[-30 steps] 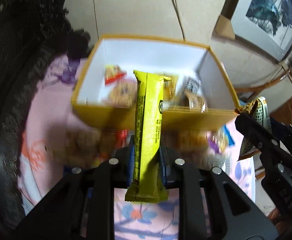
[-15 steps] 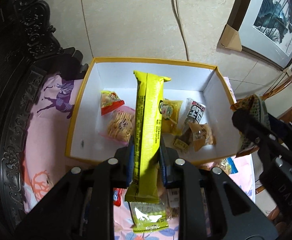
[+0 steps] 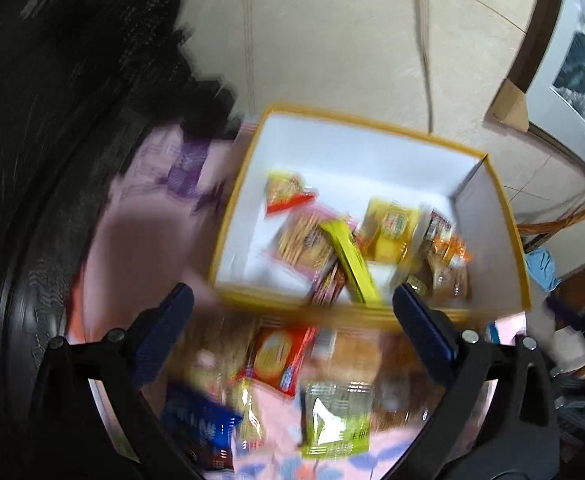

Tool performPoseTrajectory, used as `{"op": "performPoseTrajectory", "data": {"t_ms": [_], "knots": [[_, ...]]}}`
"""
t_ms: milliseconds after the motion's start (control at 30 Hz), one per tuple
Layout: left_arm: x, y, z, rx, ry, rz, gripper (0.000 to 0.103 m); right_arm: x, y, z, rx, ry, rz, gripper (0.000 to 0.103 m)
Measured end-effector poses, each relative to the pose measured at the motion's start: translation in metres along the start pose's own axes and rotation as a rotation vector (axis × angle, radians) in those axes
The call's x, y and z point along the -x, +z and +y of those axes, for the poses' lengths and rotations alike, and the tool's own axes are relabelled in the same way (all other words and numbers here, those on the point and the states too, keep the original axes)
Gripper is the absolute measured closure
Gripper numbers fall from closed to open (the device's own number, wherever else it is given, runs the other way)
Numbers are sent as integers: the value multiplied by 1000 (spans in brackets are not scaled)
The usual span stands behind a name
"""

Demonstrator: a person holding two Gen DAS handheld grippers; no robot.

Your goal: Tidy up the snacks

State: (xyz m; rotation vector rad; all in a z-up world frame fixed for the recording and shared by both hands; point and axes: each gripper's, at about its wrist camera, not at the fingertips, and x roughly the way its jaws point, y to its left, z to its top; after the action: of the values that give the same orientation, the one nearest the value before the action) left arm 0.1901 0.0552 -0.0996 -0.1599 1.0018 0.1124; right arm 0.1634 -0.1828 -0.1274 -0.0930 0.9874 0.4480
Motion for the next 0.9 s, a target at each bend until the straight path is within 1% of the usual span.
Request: {"op": "performPoseTrajectory", "data": {"t_ms": [67,100,167,200,300,400,467,600,667,700,833,900], "knots": [[0,-30,24,74,-27,45,2,-17,-26,-1,44,57,87,28],[-1,-40,32,98,-41,63,2,-24,-36,-2,61,84,115,28],[-1,-65,50,143,-69,107,2,-36,-49,-6,82,84,146,28],[1,-77,57,150,-69,126,2,-41,-51,-10,82,87,156,28],[7,-95,68,128,-34,141,2,-59,-58,-22,51,97,186,28],[13,-108,77,98,11,152,2,-72,-66,-20,55,97,218,28],[16,-118,85,97,35,166,2,-75,-75,-17,54,91,235,25],[18,-131,100,108,71,189,2,-66,-98,-5,11,106,242,24],[20,-135,105,113,81,192,2,-60,-114,7,-7,110,248,24],[20,-138,108,115,89,194,2,-60,-119,12,-12,90,251,24],[11,-142,111,97,128,217,2,-59,-131,34,20,-52,202,23],[5,-143,108,69,147,225,2,-61,-131,41,38,-93,195,20]]}}
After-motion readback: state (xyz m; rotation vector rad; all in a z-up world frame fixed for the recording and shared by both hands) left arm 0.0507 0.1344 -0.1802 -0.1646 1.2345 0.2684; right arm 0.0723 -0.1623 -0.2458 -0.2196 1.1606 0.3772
